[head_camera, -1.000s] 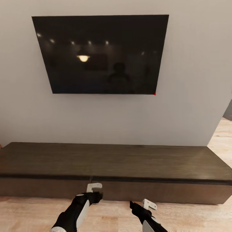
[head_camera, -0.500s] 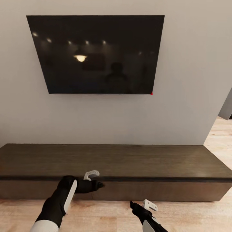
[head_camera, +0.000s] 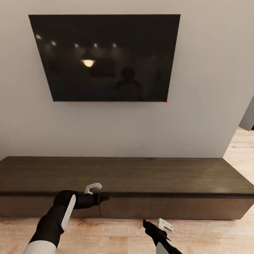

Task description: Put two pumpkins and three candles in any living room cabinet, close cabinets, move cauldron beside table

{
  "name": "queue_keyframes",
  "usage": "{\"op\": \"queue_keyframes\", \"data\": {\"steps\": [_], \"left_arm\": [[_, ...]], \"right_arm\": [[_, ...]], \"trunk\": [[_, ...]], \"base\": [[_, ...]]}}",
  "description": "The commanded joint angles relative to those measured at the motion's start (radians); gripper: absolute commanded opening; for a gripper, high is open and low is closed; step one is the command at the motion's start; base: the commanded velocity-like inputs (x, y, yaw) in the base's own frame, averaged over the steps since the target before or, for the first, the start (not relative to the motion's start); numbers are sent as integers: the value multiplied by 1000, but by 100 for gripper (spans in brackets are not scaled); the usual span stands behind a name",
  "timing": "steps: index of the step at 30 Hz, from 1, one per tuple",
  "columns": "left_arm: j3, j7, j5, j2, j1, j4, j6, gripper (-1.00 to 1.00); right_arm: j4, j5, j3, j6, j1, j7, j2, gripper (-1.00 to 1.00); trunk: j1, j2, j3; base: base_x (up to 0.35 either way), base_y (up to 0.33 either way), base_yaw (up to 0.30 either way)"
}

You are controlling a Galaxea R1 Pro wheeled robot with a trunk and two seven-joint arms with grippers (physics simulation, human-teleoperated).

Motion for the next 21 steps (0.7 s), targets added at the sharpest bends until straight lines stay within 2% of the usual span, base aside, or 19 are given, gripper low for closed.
{"op": "queue_keyframes", "data": {"steps": [1,2,4,5,6,8,9,11,13,14,15,16,18,21], "left_arm": [[12,-4,30,0,-1,-3,8,100],[14,-8,46,0,-1,-5,8,100],[22,-25,115,10,-1,-12,9,100],[20,-31,146,22,-1,-17,9,100],[18,-34,160,28,-1,-19,9,100],[5,-47,216,48,-1,-24,10,100],[-4,-58,243,53,-1,-26,9,100],[-22,-81,287,60,-1,-27,9,100],[-32,-94,309,65,0,-28,9,100],[-33,-96,312,66,0,-28,9,100],[-35,-99,317,70,0,-28,10,100],[-35,-100,320,73,0,-27,10,100],[-37,-104,324,91,1,-27,10,100],[-37,-106,326,100,1,-27,10,100]], "right_arm": [[-3,-3,-1,-4,-1,1,0,100],[-5,-3,-1,-5,-1,2,1,100],[-12,-3,-2,-5,-1,19,0,100],[-15,-4,-3,-3,-1,41,-1,100],[-18,-5,-3,0,-1,56,-2,100],[-33,-35,-5,15,-1,138,-16,100],[-40,-75,-5,24,-1,183,-30,100],[-43,-215,-4,39,-1,268,-66,100],[-40,-385,-1,52,-1,340,-108,100],[-40,-424,0,55,-1,356,-117,100],[-39,-494,0,62,-1,384,-130,100],[-39,-524,1,66,-1,396,-136,100],[-36,-619,0,87,-1,427,-156,100],[-35,-685,-1,96,-1,440,-169,100]], "trunk": [[4,-8,-4],[8,-15,-7],[15,-29,-14],[19,-36,-17],[23,-43,-20],[31,-57,-26],[34,-64,-29],[42,-78,-36],[50,-92,-42],[54,-99,-45],[57,-106,-48],[61,-113,-51],[69,-127,-57],[80,-148,-67]], "base": [[0,0,0],[0,0,0],[0,0,0],[0,0,0],[0,0,0],[0,0,0],[0,0,0],[0,0,0],[0,0,0],[0,0,0],[0,0,0],[0,0,0],[0,0,0],[0,0,0]]}}
